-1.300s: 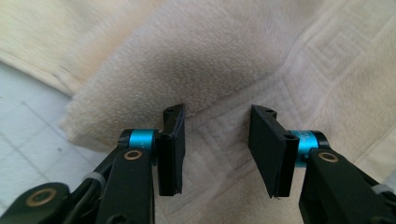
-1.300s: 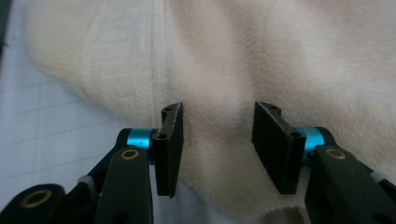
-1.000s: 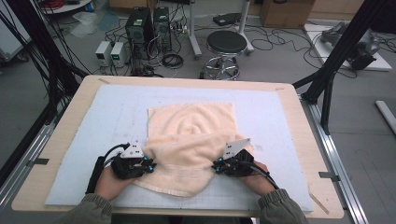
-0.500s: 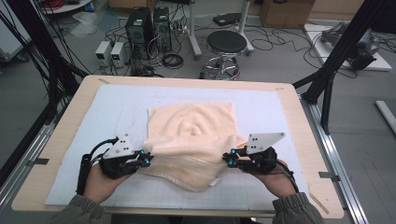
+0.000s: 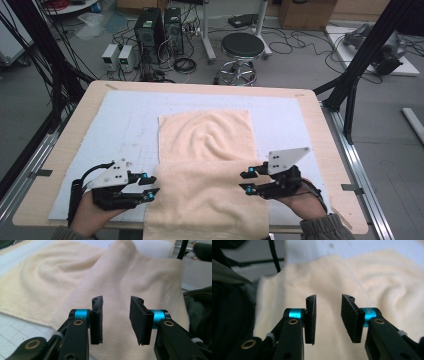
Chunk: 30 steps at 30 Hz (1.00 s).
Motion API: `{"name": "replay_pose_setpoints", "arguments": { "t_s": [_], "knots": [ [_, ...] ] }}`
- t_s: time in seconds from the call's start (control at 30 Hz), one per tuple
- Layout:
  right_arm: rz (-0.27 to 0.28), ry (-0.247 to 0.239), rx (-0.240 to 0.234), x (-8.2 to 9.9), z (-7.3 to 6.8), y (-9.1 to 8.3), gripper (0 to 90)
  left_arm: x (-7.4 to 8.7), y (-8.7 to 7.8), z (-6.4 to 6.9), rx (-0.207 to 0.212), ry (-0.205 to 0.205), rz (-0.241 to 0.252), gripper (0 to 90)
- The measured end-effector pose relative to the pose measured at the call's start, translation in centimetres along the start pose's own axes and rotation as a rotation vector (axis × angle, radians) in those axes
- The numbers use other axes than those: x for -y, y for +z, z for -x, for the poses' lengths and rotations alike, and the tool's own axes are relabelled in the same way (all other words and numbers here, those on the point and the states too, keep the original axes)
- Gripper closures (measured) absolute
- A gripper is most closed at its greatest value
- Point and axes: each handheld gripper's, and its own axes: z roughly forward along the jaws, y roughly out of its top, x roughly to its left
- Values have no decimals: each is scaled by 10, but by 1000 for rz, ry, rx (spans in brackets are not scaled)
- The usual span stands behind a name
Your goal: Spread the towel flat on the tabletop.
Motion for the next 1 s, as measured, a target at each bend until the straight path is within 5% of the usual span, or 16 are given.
{"name": "replay_pose_setpoints", "arguments": {
  "t_s": [0.27, 0.33, 0.43, 0.67, 0.73, 0.83, 0.93, 1.0],
  "knots": [
    [-167, 48, -44, 44, 13, 58, 598, 24, 51, -11, 41, -15, -124, 592],
    [-206, 44, -46, 49, 12, 67, 643, 25, 57, -12, 56, -11, -158, 634],
    [-183, 48, -42, 53, 9, 71, 797, 27, 60, -9, 63, -1, -171, 742],
    [-197, 1, -119, 46, -8, 71, 872, 27, 38, 8, 83, 20, -169, 849],
    [-184, -10, -164, 41, -20, 68, 872, 27, 25, 18, 105, 25, -162, 849],
    [-135, -50, -232, 28, -39, 59, 867, 27, 5, 34, 193, 29, -118, 848],
    [-72, -88, -235, 15, -52, 44, 794, 23, -8, 44, 222, 52, -78, 808],
    [-52, -88, -206, 10, -50, 38, 755, 19, -10, 42, 183, 62, -56, 705]
  ]
}}
